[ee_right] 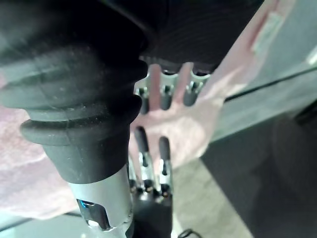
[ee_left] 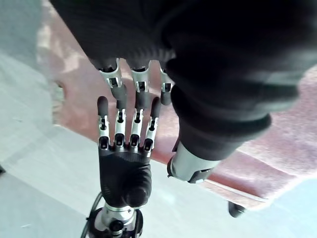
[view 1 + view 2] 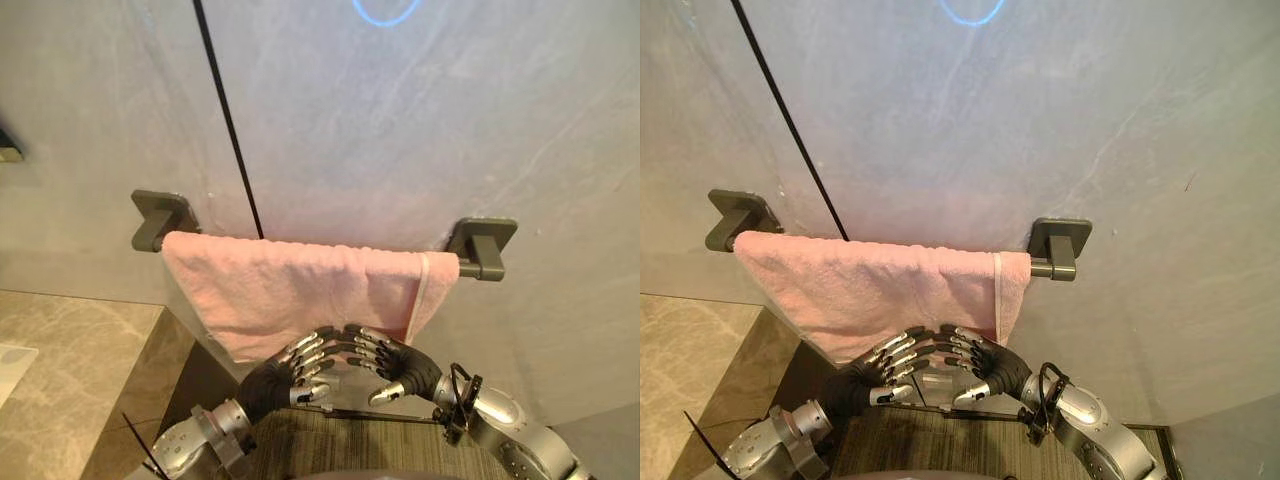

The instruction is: Organize washtable

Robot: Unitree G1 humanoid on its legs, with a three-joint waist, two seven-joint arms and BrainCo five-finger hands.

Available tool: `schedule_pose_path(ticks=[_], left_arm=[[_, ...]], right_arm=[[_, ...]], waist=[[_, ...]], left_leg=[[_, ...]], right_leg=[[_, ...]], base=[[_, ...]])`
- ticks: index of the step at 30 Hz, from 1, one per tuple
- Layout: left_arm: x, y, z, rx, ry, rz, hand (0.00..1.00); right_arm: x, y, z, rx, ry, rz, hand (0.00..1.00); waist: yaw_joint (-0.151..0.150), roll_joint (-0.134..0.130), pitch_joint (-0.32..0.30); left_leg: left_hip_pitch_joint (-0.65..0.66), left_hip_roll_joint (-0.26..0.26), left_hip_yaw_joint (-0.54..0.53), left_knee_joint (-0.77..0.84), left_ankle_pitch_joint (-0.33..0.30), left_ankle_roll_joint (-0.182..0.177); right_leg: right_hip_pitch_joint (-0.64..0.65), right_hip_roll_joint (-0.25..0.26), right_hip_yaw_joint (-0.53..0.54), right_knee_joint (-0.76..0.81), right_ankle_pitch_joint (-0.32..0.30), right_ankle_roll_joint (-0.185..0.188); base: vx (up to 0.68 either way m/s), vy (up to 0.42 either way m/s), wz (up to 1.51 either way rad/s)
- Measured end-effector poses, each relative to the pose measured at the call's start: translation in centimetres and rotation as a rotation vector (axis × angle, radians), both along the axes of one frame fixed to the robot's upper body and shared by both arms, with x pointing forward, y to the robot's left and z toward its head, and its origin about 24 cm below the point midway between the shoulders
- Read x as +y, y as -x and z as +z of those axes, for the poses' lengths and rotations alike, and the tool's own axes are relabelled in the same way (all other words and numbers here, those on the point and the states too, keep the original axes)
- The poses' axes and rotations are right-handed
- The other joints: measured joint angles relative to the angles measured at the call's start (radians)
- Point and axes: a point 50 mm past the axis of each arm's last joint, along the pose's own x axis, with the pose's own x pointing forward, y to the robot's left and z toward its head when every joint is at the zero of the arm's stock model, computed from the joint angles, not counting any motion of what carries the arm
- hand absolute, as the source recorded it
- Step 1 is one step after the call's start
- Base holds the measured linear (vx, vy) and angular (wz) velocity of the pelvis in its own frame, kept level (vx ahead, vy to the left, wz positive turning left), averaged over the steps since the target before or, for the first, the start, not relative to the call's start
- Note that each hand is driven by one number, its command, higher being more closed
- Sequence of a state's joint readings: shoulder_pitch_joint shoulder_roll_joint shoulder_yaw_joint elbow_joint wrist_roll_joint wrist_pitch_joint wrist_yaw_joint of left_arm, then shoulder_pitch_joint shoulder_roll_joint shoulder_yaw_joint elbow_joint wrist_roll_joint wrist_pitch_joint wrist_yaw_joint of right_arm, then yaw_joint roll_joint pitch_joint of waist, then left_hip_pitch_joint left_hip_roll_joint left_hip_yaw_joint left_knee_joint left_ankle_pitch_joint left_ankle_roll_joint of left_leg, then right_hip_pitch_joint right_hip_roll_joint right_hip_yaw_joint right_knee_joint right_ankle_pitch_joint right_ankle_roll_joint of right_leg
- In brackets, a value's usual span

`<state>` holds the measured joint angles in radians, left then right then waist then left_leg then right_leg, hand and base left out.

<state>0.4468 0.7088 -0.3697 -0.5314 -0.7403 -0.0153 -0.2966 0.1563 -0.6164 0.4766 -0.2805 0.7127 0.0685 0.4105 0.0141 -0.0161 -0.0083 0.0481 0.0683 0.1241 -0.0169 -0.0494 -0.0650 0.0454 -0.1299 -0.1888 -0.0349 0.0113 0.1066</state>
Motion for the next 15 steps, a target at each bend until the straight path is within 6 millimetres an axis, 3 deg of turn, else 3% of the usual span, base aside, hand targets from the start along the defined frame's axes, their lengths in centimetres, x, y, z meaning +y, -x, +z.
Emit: schedule_pose_path(ticks=[5, 12, 15], left_arm=[[-0.4, -0.3, 0.9, -0.039, 0.042, 0.032, 0.00], [-1.7, -1.7, 2.0, -0.124, 0.127, 0.154, 0.00], [-1.6, -2.1, 2.4, -0.153, 0.143, 0.209, 0.00]], right_arm=[[1.4, -0.9, 0.6, -0.036, -0.024, -0.019, 0.00], [5.5, -3.5, -1.2, 0.050, -0.116, -0.107, 0.00], [6.0, -3.8, -1.5, 0.069, -0.123, -0.129, 0.00]], waist=[[0.002, 0.006, 0.000], [0.004, 0.004, -0.002], [0.005, 0.004, -0.002]], left_leg=[[-0.003, -0.015, -0.006, -0.018, -0.001, 0.004], [-0.020, -0.017, -0.024, -0.020, 0.021, 0.008], [-0.027, -0.017, -0.037, -0.020, 0.021, 0.008]], right_leg=[[-0.012, -0.013, 0.000, 0.023, -0.016, 0.006], [-0.035, -0.013, -0.010, 0.031, -0.014, 0.004], [-0.036, -0.013, -0.021, 0.031, -0.014, 0.004]], base=[[-0.08, 0.012, 0.02], [0.01, -0.006, 0.06], [0.01, -0.008, 0.11]])
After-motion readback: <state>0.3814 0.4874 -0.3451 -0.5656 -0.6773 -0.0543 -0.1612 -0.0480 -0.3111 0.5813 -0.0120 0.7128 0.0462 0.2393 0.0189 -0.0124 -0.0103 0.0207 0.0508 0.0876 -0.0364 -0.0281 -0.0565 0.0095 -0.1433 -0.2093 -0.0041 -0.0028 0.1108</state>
